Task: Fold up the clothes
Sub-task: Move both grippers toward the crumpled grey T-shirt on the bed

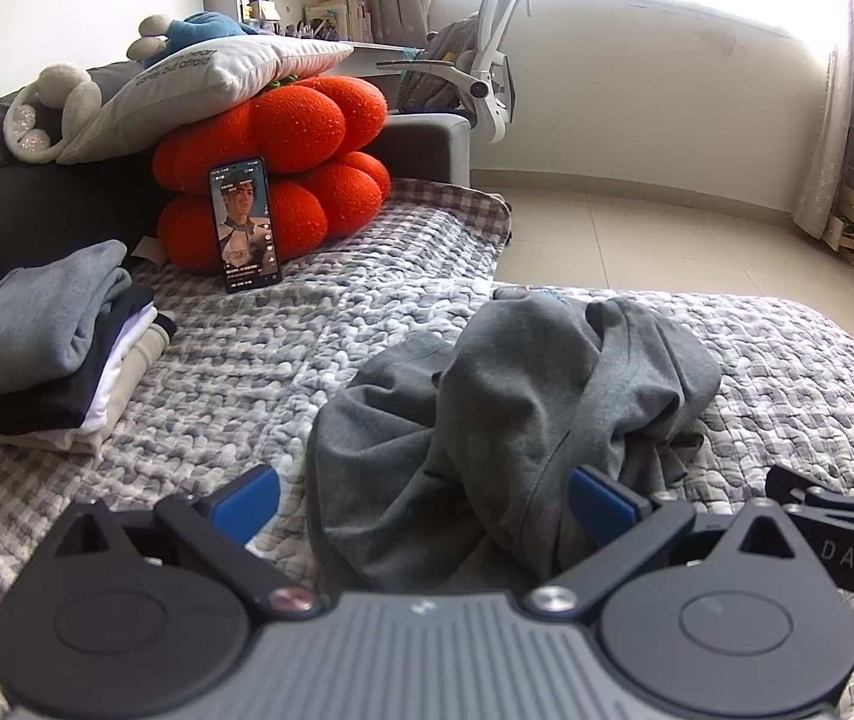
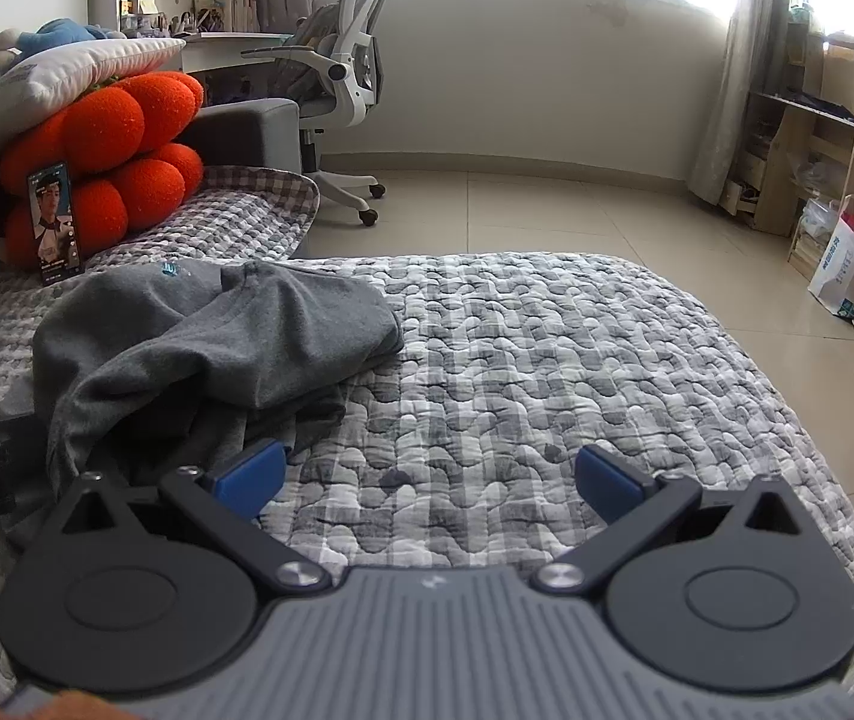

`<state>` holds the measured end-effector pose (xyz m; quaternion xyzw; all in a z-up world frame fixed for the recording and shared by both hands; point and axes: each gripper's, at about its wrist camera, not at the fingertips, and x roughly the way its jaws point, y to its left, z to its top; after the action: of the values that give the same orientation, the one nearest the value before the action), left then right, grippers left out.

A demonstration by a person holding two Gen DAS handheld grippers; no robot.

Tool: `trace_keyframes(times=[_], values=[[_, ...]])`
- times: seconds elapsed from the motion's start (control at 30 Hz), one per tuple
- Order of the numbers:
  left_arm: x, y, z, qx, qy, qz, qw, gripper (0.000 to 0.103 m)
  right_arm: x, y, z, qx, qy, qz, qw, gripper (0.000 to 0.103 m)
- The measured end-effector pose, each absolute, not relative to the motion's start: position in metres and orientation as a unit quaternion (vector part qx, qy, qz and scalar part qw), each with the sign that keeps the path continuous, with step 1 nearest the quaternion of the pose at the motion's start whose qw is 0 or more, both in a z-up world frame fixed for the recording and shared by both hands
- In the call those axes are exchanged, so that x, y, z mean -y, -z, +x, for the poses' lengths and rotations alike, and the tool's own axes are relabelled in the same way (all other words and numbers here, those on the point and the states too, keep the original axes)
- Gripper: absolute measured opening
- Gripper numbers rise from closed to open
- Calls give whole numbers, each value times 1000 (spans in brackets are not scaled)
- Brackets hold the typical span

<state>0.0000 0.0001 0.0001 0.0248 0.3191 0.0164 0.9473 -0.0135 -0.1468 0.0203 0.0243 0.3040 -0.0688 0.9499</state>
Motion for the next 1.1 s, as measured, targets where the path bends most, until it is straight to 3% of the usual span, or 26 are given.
trace_keyframes(times=[0.63,1.1], values=[[1,-3,-1,-319,-20,35,947,103,147,-33,-16,-296,62,39,952,103],[-20,-20,7,-303,-34,16,952,103,138,-68,-16,-242,19,39,969,103]])
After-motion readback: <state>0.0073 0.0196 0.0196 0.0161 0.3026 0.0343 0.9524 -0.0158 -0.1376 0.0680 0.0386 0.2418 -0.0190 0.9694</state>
